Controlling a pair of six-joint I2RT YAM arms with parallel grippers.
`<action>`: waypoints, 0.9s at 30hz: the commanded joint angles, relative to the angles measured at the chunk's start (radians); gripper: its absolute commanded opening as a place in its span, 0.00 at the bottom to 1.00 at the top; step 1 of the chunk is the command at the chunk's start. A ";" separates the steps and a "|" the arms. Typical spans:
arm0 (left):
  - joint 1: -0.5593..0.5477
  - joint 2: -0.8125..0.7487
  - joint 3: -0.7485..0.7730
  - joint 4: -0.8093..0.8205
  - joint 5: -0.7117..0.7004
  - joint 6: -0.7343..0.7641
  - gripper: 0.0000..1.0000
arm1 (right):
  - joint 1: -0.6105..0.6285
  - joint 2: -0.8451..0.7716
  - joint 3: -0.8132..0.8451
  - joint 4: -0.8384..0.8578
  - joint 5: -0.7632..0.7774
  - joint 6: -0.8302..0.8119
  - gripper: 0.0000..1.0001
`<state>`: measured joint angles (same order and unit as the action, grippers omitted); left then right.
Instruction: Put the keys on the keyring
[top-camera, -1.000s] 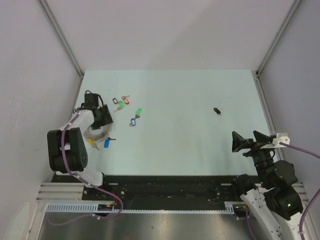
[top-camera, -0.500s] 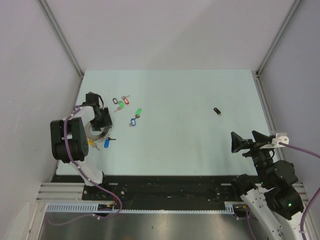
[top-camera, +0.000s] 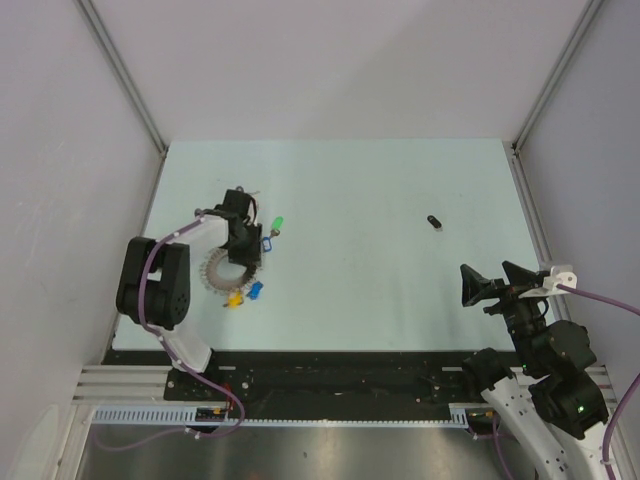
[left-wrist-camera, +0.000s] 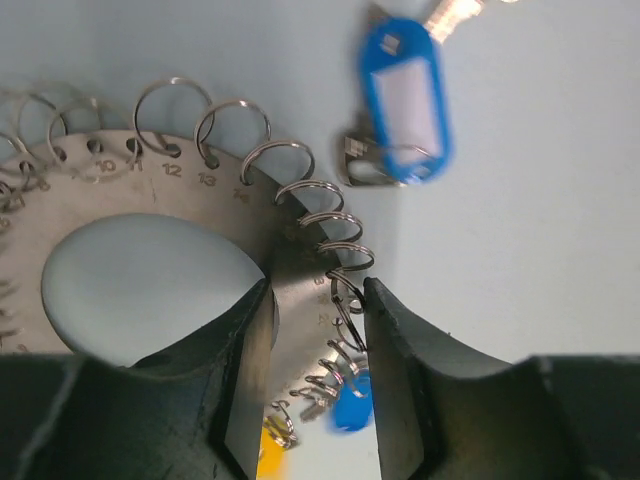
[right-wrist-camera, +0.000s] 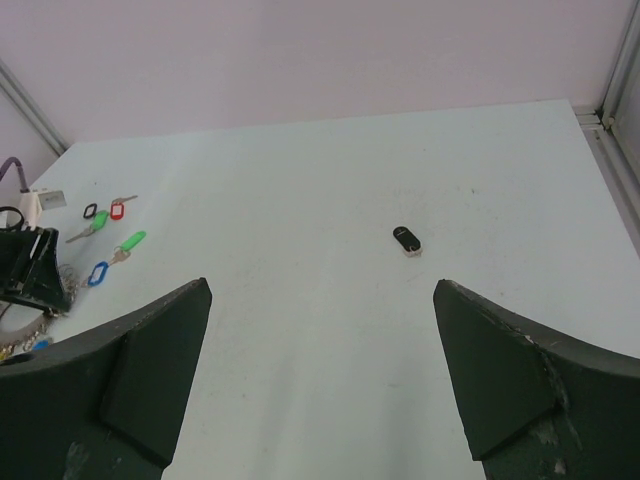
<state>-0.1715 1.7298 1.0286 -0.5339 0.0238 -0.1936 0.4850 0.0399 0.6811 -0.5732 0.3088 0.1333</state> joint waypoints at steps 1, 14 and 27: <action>-0.112 0.016 -0.100 -0.083 0.149 -0.052 0.43 | 0.009 -0.012 0.018 -0.002 0.016 -0.014 1.00; -0.462 -0.065 -0.084 -0.044 0.171 -0.148 0.34 | 0.006 -0.011 0.017 -0.010 0.046 -0.014 1.00; -0.752 0.204 0.396 -0.121 0.122 0.045 0.24 | 0.003 0.037 0.055 0.027 0.040 -0.009 1.00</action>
<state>-0.8806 1.8763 1.3090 -0.6174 0.1459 -0.2520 0.4877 0.0406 0.6823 -0.5858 0.3733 0.1265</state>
